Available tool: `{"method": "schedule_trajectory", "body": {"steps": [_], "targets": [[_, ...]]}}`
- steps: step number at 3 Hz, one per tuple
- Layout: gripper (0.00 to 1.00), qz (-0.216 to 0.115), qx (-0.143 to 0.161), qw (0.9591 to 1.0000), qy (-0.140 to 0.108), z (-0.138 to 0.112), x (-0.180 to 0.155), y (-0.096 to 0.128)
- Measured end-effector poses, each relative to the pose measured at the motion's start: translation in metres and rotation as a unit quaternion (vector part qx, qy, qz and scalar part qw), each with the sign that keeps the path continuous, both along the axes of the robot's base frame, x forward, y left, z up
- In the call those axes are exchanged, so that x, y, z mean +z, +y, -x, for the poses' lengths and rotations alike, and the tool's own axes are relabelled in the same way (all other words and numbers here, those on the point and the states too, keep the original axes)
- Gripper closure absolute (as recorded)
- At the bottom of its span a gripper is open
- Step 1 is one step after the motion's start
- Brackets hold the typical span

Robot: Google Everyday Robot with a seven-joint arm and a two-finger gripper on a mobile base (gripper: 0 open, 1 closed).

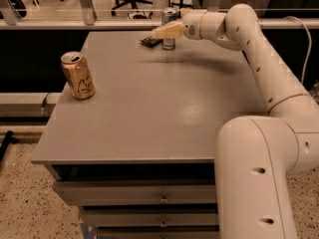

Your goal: Move redbull can near rxbar chocolate

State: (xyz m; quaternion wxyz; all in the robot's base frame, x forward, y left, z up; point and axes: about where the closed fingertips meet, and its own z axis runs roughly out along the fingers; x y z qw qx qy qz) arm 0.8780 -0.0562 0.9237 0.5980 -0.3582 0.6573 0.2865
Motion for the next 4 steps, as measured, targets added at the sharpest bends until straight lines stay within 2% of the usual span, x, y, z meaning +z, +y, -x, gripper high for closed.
{"method": "schedule_trajectory", "body": {"steps": [1,2,3,4], "targets": [[0.00,0.016,0.004,0.9997,-0.019,0.038,0.031,-0.041],[0.00,0.028,0.007,0.9989,-0.037,0.082,0.066,-0.072],[0.00,0.053,0.051,0.9944,-0.076,0.164,0.108,-0.095],[0.00,0.079,0.063,0.9893,-0.105,0.217,0.117,-0.132]]}}
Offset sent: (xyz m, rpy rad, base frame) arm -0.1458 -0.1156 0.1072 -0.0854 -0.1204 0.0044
